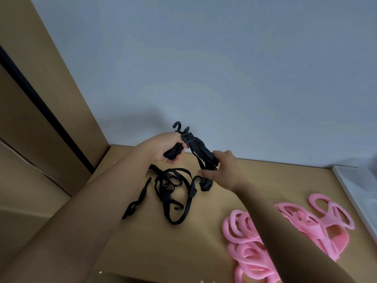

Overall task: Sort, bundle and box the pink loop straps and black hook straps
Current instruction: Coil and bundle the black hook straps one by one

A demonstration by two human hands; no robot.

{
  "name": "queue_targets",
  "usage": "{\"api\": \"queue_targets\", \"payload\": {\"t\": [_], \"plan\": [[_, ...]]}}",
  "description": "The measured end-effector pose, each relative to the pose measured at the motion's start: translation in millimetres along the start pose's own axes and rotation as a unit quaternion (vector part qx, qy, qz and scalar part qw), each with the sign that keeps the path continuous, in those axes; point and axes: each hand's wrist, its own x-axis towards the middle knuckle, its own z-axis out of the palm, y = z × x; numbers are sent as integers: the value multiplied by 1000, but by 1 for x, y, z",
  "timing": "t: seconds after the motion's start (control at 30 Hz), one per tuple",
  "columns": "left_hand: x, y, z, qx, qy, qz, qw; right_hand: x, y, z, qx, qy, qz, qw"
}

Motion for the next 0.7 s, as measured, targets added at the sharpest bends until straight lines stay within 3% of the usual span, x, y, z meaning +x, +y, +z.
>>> {"api": "queue_targets", "payload": {"t": [0.1,0.3,0.4,0.47,0.53,0.63,0.7], "plan": [[1,2,-2,-5,9,-5,1000,1,-5,3,88,34,13,995],[5,-2,-4,-49,44,-18,998,-5,-23,-6,260,20,62,963],[15,-9,-2,-46,112,6,993,-12,-34,-7,215,25,4,976],[21,-12,3,9,176,40,984,-18,-41,-3,213,28,-19,976],[26,-13,8,136,229,91,960,-23,-46,-3,266,22,-19,964],[26,-9,15,266,255,142,919,-26,-49,-8,408,22,58,911],[25,-6,20,327,269,162,892,-29,-51,-8,416,31,61,907]]}}
